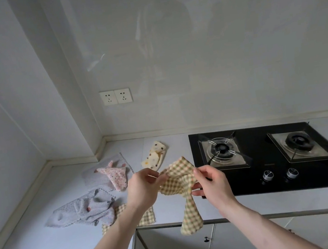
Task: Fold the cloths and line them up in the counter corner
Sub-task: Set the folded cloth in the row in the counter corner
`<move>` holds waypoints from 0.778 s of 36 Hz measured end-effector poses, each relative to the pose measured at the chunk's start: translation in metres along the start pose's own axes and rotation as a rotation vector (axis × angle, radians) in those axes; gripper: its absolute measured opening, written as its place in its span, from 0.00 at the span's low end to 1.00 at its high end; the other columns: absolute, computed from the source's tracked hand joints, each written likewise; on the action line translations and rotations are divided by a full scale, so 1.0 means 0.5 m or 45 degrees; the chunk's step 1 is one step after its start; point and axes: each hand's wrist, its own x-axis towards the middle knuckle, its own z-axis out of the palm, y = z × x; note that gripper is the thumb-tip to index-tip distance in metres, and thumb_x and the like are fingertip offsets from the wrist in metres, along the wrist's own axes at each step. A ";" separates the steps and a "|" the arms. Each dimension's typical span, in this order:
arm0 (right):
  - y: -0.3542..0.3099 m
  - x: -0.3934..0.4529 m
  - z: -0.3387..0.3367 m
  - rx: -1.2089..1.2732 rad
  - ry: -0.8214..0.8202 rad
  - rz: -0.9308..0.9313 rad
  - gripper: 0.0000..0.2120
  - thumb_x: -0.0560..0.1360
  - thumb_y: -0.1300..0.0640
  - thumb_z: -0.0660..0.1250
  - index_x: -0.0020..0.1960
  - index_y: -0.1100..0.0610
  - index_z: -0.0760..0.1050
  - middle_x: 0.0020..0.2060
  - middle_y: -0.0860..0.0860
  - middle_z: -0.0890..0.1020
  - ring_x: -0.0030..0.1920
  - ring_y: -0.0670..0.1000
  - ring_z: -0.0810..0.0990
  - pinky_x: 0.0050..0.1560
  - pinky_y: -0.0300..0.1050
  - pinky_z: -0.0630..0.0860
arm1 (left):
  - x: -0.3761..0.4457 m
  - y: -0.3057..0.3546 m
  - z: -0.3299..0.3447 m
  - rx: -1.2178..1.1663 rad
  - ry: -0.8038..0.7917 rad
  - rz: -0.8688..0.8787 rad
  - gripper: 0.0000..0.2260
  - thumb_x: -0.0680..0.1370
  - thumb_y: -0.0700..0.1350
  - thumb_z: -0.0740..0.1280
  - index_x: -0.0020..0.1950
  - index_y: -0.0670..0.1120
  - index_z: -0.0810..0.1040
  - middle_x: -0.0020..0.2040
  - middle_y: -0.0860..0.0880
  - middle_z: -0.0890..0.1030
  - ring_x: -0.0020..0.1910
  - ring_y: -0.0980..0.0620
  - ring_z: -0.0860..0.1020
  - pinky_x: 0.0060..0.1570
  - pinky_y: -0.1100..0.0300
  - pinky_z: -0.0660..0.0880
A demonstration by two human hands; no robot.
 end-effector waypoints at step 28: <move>0.004 0.010 -0.030 0.066 0.138 0.078 0.07 0.81 0.54 0.67 0.52 0.57 0.80 0.44 0.57 0.85 0.40 0.53 0.85 0.38 0.49 0.83 | 0.020 0.009 0.097 -0.521 -0.100 -0.125 0.12 0.75 0.50 0.76 0.40 0.43 0.82 0.35 0.52 0.84 0.35 0.54 0.82 0.34 0.61 0.77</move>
